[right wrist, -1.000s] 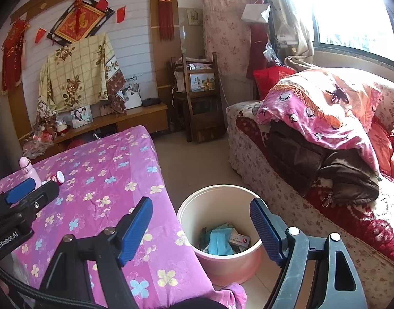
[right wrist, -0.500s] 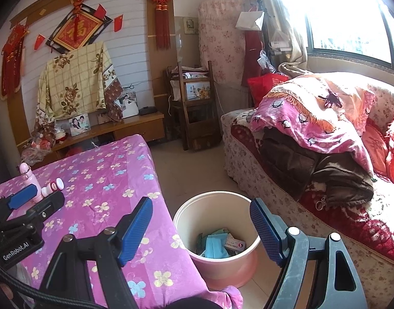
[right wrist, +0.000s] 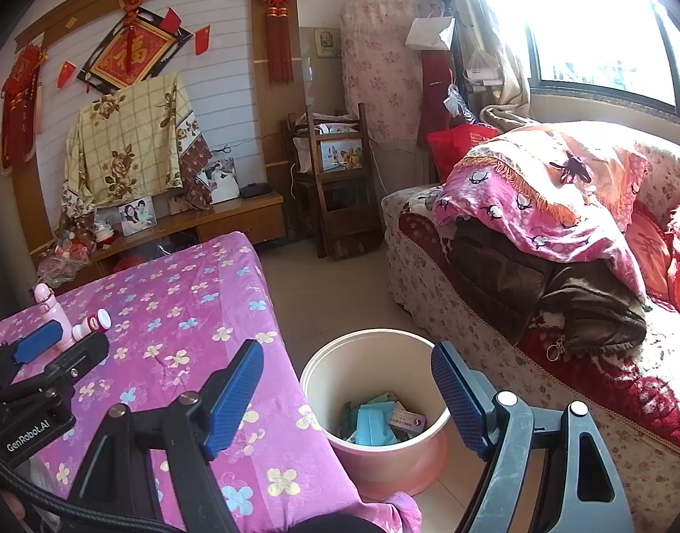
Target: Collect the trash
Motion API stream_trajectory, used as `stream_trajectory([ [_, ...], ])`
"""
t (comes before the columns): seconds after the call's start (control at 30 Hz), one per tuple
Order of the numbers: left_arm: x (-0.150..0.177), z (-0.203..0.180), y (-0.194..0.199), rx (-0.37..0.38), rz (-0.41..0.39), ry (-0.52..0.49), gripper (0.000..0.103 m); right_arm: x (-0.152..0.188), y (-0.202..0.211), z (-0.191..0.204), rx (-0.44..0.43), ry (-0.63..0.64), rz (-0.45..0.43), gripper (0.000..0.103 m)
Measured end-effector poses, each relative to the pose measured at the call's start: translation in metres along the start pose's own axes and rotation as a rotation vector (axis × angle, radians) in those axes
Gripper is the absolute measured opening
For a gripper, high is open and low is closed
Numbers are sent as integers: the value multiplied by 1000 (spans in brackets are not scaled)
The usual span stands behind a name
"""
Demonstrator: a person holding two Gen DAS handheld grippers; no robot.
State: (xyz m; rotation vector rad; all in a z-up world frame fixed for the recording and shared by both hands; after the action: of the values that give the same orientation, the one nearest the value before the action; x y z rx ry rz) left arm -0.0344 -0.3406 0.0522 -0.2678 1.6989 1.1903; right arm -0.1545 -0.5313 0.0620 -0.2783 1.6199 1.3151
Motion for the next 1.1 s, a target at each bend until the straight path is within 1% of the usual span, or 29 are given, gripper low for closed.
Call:
stream_trajectory([
  [1.1, 8, 3, -10, 14, 26, 12, 85, 7, -11, 1, 5, 2, 24, 81],
])
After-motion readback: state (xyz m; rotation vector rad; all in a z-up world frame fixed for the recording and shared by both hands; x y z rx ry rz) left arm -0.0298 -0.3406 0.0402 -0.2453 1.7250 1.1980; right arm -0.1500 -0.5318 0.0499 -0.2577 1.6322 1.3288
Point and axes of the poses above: each gripper's, at about its wrist camera, not at the fingertips, and y roughly against the way its jaws point, z to its left, x to its underside, the point moved 6 cm from there along -y, roughly the way its jaws point, and after that the axes turned 9 degrees about z, right-handed, at the moved point
